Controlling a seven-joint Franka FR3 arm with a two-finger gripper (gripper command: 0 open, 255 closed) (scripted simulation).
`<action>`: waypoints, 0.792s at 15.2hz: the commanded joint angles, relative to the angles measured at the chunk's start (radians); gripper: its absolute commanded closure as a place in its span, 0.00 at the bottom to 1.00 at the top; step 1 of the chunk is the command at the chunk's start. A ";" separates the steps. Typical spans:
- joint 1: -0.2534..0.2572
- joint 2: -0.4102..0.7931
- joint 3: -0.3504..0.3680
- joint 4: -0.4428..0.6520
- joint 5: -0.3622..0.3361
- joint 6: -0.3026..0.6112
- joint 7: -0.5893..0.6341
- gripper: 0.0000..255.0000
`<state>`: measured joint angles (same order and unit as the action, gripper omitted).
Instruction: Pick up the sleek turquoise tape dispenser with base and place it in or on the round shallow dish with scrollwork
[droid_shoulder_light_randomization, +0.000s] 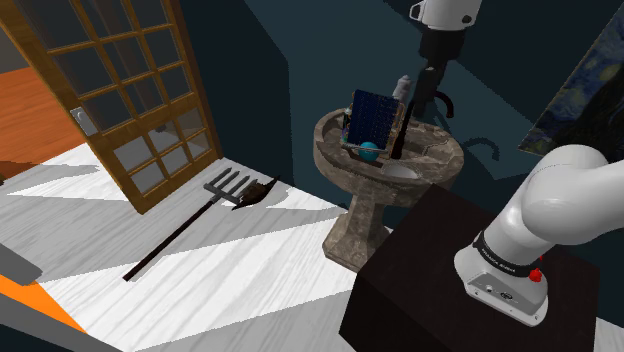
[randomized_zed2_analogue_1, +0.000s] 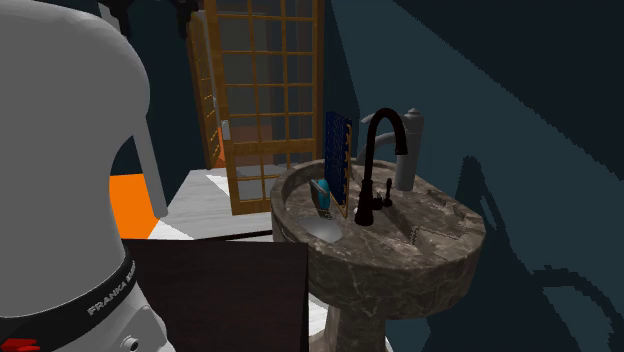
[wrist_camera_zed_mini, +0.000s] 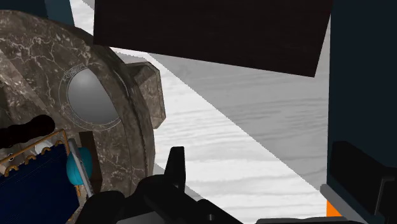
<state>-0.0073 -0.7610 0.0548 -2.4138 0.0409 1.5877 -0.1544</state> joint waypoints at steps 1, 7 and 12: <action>0.000 0.000 0.000 0.000 0.000 0.000 0.000 0.00; -0.018 0.122 -0.077 -0.057 -0.077 0.166 -0.146 0.00; -0.034 0.263 -0.136 -0.065 -0.131 0.309 -0.260 0.00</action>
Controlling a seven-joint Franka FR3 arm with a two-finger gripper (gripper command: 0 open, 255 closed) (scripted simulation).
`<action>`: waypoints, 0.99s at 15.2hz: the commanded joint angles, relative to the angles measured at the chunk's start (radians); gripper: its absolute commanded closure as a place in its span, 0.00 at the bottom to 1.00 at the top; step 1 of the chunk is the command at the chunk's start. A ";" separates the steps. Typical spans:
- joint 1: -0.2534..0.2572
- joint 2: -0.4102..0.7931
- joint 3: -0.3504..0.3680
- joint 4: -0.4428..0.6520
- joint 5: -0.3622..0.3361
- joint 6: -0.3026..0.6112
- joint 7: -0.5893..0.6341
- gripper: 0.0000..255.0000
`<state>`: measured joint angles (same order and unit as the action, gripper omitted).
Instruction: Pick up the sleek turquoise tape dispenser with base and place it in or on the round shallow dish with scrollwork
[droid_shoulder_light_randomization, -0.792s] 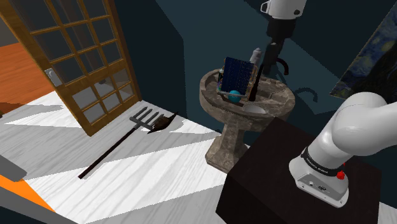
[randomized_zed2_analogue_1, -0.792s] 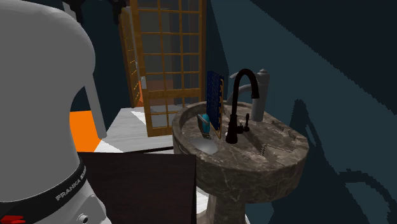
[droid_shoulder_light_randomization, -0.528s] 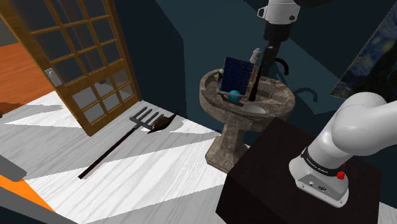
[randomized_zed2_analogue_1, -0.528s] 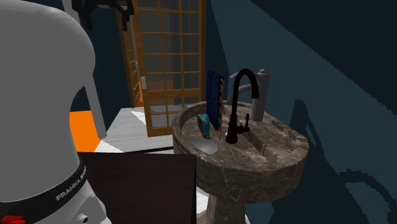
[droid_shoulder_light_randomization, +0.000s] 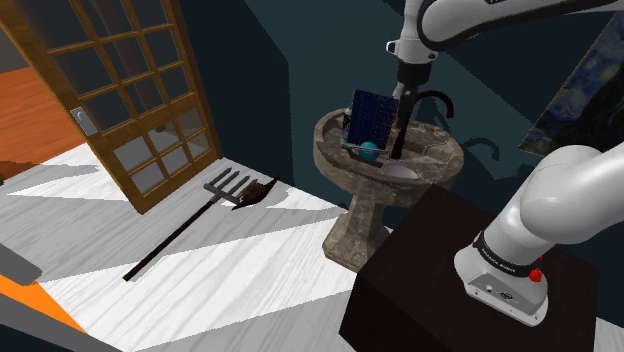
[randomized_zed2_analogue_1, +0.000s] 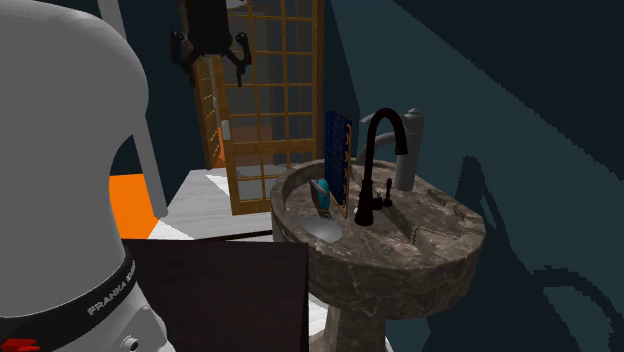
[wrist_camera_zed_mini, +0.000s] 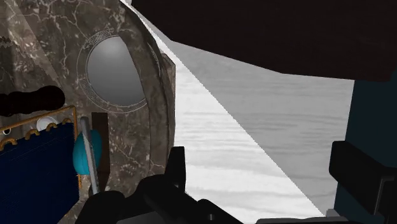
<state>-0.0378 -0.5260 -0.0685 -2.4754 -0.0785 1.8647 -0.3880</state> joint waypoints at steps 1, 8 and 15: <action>-0.007 0.060 -0.024 0.000 -0.021 0.060 -0.048 0.00; -0.024 0.308 -0.092 0.063 -0.063 0.243 -0.197 0.00; -0.044 0.582 -0.132 0.194 -0.063 0.386 -0.343 0.00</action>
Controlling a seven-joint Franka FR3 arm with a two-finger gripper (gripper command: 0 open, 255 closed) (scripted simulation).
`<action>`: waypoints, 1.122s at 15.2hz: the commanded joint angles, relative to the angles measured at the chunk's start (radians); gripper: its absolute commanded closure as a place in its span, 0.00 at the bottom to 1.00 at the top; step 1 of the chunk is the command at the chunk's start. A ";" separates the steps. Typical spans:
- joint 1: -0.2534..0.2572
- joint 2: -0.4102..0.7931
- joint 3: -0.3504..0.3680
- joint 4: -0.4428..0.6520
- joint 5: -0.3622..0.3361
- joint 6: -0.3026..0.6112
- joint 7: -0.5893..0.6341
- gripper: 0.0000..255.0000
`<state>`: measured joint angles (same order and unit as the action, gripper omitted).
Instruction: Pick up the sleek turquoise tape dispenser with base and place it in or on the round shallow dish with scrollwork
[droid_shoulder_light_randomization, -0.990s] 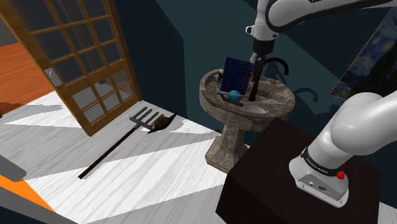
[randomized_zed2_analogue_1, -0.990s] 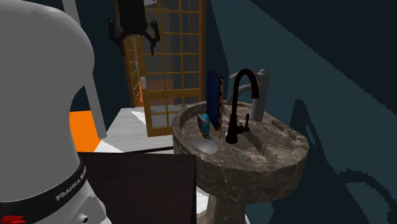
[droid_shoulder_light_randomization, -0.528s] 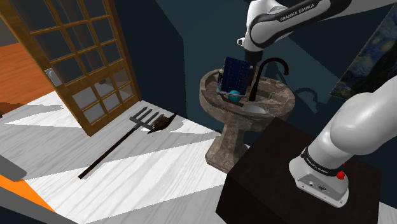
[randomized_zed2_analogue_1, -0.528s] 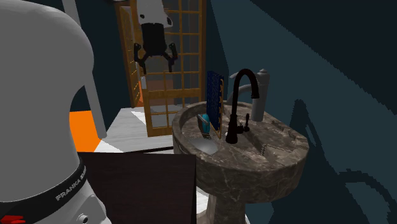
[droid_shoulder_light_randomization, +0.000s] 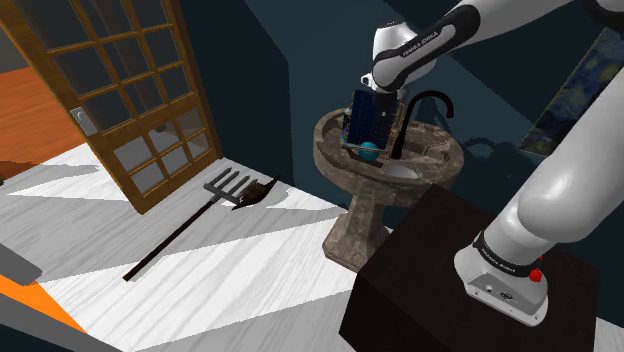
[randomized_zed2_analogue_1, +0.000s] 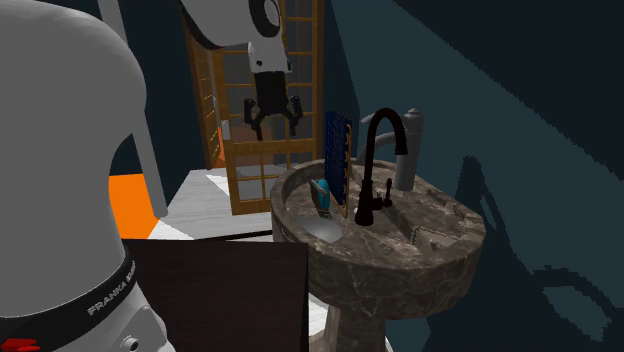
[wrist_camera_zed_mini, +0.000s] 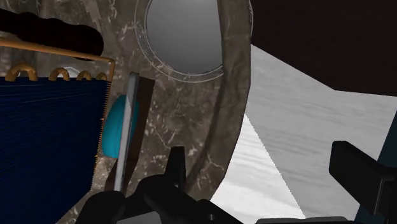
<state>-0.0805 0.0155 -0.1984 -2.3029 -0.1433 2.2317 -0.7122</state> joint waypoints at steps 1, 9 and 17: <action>-0.006 0.080 -0.005 0.046 0.005 0.035 -0.040 0.00; -0.055 0.398 0.002 0.284 0.029 0.118 -0.189 0.00; -0.112 0.720 0.031 0.615 0.032 0.118 -0.305 0.00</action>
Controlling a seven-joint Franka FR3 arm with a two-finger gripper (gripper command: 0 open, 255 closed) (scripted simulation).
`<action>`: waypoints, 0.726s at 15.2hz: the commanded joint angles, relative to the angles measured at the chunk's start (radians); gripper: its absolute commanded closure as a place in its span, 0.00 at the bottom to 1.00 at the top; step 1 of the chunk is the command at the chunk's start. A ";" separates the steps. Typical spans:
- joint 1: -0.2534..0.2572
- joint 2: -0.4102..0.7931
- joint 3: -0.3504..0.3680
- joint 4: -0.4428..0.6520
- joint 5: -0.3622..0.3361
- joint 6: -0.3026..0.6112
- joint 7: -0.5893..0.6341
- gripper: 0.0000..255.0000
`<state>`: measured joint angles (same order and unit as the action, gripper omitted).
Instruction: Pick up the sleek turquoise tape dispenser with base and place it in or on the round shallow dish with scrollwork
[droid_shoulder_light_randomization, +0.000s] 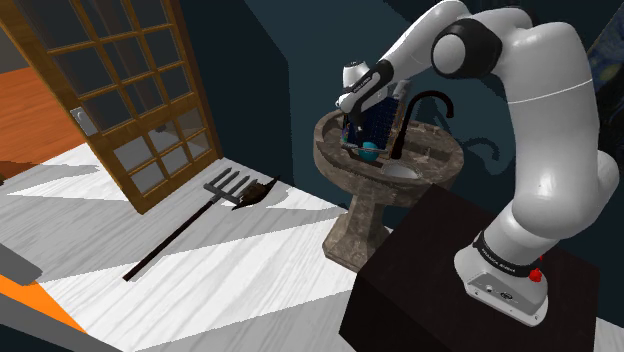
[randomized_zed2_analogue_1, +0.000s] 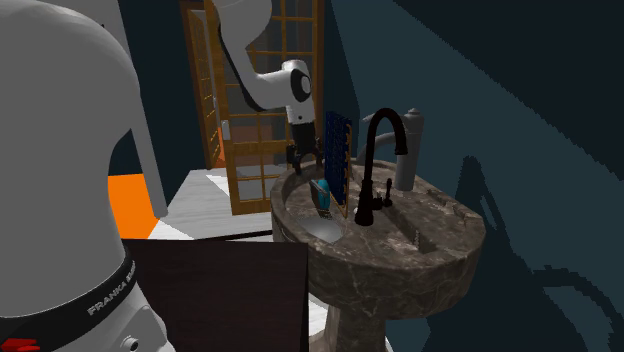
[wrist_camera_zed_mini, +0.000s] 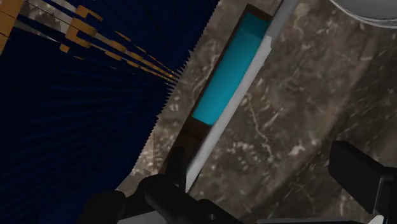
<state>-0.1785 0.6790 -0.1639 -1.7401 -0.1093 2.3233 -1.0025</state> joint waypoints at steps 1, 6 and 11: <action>-0.019 0.082 -0.001 0.082 -0.004 0.022 -0.022 0.00; -0.033 0.129 0.006 0.090 -0.008 0.063 -0.020 0.00; -0.043 0.154 0.012 0.096 -0.014 0.083 -0.016 0.00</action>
<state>-0.1975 0.7780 -0.1335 -1.6632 -0.1204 2.3643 -1.0166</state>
